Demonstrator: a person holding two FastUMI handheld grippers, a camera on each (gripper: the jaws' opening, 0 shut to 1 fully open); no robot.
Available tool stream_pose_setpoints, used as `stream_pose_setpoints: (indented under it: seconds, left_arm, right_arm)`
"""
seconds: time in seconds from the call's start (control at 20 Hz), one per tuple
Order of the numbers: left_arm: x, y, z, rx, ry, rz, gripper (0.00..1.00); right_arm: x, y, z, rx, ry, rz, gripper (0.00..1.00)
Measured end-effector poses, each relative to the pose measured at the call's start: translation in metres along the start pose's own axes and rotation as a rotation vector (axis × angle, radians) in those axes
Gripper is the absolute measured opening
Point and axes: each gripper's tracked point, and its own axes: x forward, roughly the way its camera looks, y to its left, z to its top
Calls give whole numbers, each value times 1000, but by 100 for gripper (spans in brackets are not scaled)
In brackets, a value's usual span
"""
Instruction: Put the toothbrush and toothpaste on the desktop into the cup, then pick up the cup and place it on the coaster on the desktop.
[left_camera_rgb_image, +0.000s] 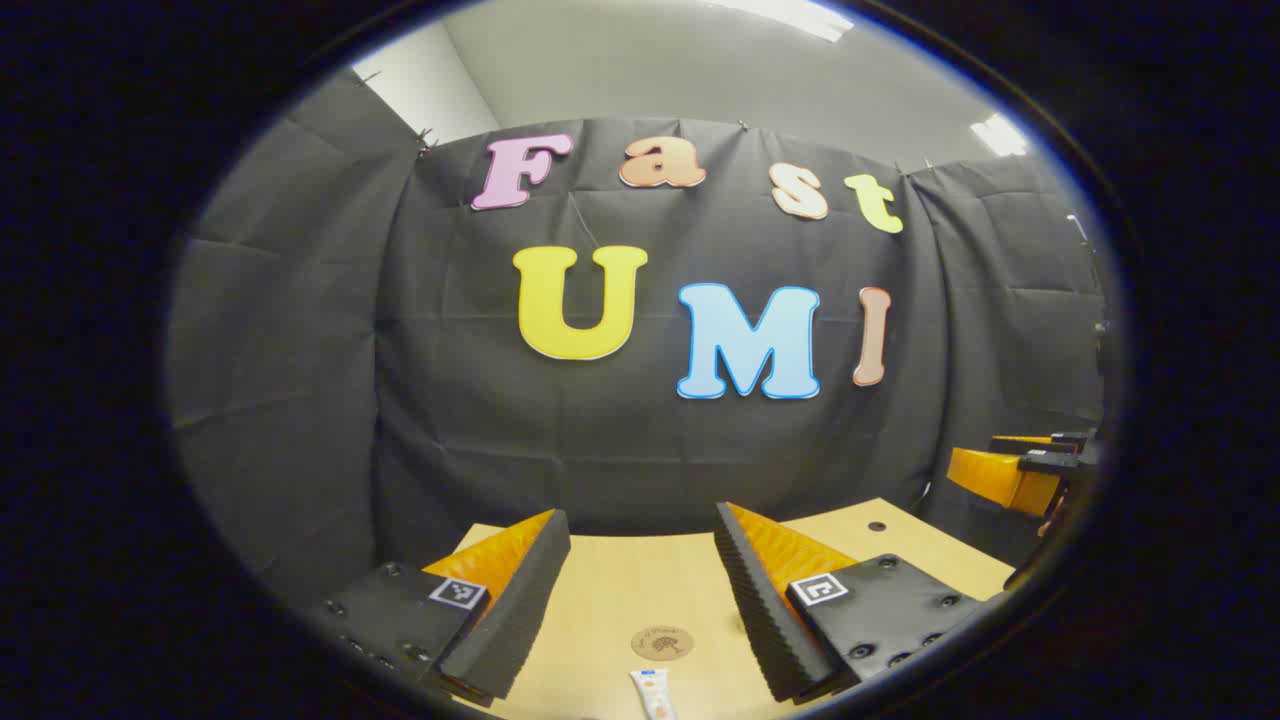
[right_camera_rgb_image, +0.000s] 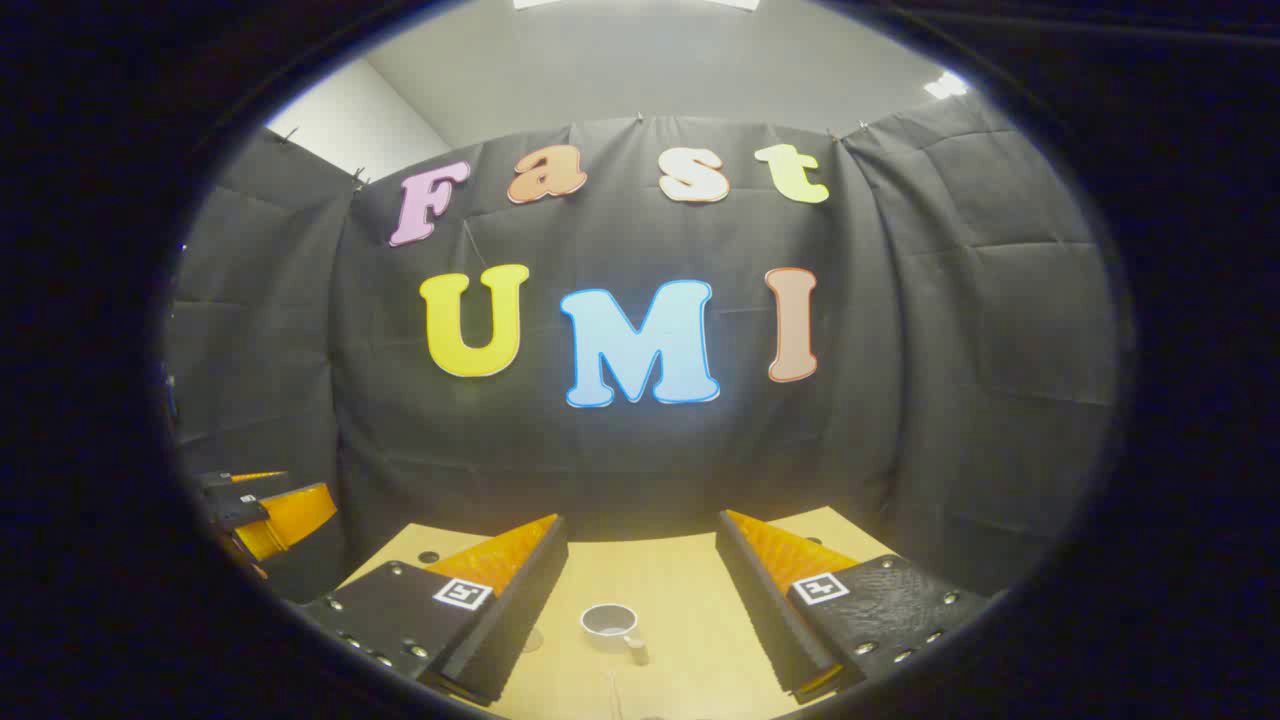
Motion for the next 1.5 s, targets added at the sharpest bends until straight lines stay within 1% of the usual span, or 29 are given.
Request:
stream_pose_setpoints:
  seconds: [0.1,0.35,0.4,0.6,0.75,0.9,1.25,1.35,1.5]
  left_arm:
    - [12,-8,-4,1,12,-6,94]
    - [23,-11,-15,4,29,-12,94]
    - [26,-11,-17,8,32,-13,94]
    - [36,-10,-23,9,55,-14,94]
    - [46,-9,-44,-11,110,-17,94]
    - [54,-10,-68,-36,178,-22,96]
    - [59,-12,-130,-29,312,-30,95]
    - [59,-13,-146,-31,351,-33,95]
    - [58,-13,-178,-29,423,-31,95]
  right_arm:
    - [4,2,-3,-6,15,7,93]
    - [20,7,-11,-16,60,35,92]
    - [21,9,-15,-18,64,39,94]
    - [29,13,-24,-10,93,55,93]
    - [38,18,-38,-22,149,64,93]
    - [41,19,-61,-38,226,75,93]
    - [51,25,-109,-38,383,102,93]
    - [47,26,-126,-37,415,106,93]
    - [44,27,-157,-33,498,115,93]
